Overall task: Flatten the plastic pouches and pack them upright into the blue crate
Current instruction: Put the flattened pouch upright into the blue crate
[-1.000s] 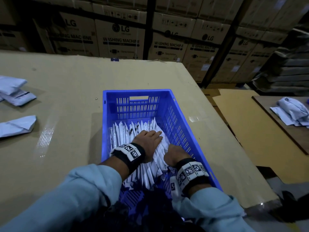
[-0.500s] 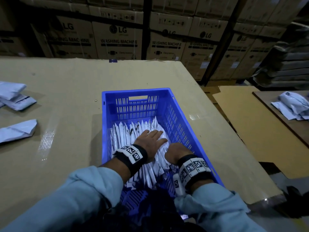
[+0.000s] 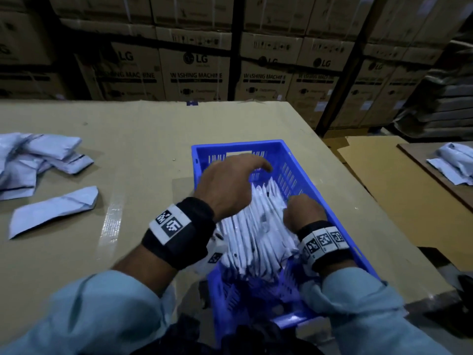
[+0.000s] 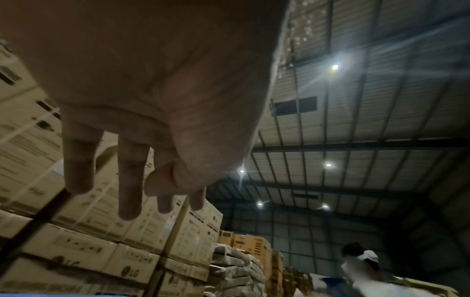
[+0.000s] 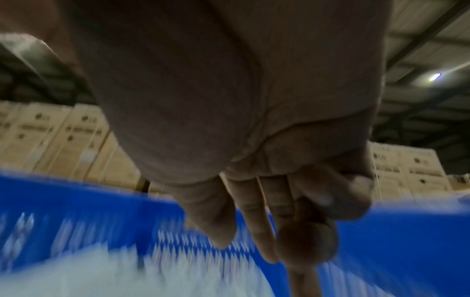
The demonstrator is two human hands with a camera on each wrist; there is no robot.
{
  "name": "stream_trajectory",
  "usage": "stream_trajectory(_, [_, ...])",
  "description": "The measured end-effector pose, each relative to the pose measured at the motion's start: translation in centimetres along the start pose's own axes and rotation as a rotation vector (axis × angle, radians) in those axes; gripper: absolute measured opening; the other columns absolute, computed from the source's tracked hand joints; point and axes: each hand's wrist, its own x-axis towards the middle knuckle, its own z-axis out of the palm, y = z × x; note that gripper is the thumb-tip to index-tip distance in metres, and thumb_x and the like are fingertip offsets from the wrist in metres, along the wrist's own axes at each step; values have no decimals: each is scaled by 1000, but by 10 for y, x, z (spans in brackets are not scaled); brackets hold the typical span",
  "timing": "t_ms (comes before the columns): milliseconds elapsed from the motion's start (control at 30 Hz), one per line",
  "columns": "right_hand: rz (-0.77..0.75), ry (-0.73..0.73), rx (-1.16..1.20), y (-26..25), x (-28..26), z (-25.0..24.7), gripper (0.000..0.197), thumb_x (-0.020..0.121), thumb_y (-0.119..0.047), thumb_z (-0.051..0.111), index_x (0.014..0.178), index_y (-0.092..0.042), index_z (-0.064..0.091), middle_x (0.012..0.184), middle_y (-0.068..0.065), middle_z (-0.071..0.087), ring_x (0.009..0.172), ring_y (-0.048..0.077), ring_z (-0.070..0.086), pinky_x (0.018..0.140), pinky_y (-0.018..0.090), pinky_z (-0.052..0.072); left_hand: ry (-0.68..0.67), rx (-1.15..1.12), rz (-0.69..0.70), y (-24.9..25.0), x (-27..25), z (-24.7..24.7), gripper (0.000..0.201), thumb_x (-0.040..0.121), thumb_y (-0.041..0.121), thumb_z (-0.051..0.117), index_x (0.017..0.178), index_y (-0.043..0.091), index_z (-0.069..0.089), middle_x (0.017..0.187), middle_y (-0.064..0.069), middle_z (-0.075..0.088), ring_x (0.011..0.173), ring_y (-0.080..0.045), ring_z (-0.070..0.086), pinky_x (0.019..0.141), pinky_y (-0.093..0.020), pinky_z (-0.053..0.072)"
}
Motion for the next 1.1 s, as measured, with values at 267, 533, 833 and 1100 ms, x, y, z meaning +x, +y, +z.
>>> stream_trajectory(267, [-106,182,208,-94,-66,-64,31,99,-38,50,112,-13,64,111,16,67,104,38,64,81,43,53,147,-172,-37,-106,-78,-53,42,91,15,49,116,46,64,123,22,65,105,-9,64,86,-39,55])
stream_trajectory(533, [-290,352,284,-230,-156,-79,24,99,-25,49,107,-16,70,99,15,71,96,37,68,75,40,53,248,-245,-199,-195,-191,-98,36,92,11,55,109,39,70,105,20,67,85,-2,61,77,-32,52])
stream_trajectory(833, [-507,117,334,-347,-178,-9,34,93,-33,39,106,-22,69,99,1,73,87,27,68,79,44,58,137,-72,-628,-310,-313,-104,31,92,25,56,113,47,62,116,26,65,95,-8,63,89,-37,55])
stream_trajectory(1100, [-603,-25,220,-415,-170,31,25,98,-26,48,107,-21,71,101,6,71,88,30,66,75,37,57,-1,41,-891,-381,-386,-109,36,94,29,59,129,36,58,134,6,60,122,-23,57,101,-46,49])
